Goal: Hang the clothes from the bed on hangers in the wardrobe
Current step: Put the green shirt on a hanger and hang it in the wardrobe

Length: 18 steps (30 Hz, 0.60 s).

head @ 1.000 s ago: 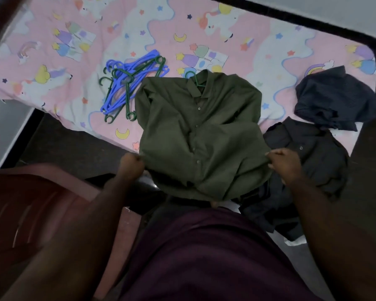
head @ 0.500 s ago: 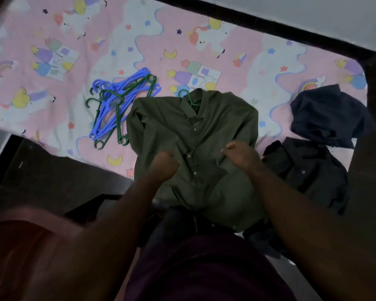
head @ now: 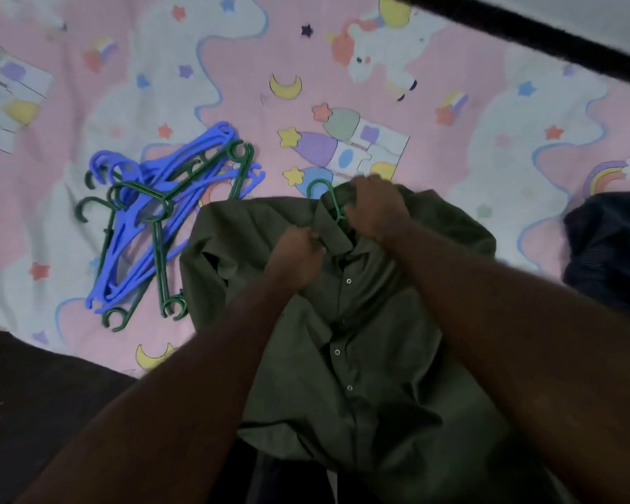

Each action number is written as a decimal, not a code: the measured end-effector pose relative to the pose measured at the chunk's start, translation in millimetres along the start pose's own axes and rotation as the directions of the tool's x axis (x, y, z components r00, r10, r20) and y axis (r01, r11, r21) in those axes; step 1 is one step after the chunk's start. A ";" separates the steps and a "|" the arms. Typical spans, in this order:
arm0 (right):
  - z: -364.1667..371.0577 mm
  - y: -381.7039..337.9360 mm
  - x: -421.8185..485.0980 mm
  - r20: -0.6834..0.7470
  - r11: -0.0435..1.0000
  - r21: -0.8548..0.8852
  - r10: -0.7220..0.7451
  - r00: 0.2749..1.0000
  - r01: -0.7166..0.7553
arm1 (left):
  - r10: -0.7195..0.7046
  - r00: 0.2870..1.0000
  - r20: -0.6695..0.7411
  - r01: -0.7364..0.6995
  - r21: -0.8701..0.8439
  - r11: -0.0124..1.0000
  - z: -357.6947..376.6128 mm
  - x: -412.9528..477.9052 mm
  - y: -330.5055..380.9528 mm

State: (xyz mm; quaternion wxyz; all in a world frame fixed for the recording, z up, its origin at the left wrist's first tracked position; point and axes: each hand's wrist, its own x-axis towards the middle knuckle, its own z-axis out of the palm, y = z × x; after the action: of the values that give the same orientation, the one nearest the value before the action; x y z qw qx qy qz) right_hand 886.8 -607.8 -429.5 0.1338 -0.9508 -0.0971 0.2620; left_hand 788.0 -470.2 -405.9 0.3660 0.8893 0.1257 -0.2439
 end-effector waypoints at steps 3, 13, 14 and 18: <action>18.6 -3.2 45.9 0.036 0.992 -0.118 -0.050 0.998 0.054 | -0.005 1.000 -0.012 0.005 -0.034 0.999 18.7 24.8 -19.3; 30.2 1.8 83.7 0.044 0.975 -0.166 -0.140 0.989 0.146 | -0.137 0.991 -0.005 0.135 -0.113 0.984 33.6 16.7 -63.8; 17.7 7.2 80.4 0.008 0.982 -0.138 -0.125 0.992 0.125 | -0.138 0.990 -0.003 0.137 -0.110 0.984 28.5 12.7 -60.6; -48.3 29.9 61.9 -0.175 0.997 0.061 -0.025 0.984 0.036 | -0.117 0.993 -0.029 0.113 -0.118 0.987 7.9 0.6 -36.6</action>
State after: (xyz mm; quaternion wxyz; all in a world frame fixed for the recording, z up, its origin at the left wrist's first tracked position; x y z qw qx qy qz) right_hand 967.8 -630.2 -427.9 0.1760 -0.9637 -0.0913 0.1787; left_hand 771.1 -450.2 -432.8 0.4000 0.8620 0.1970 -0.2410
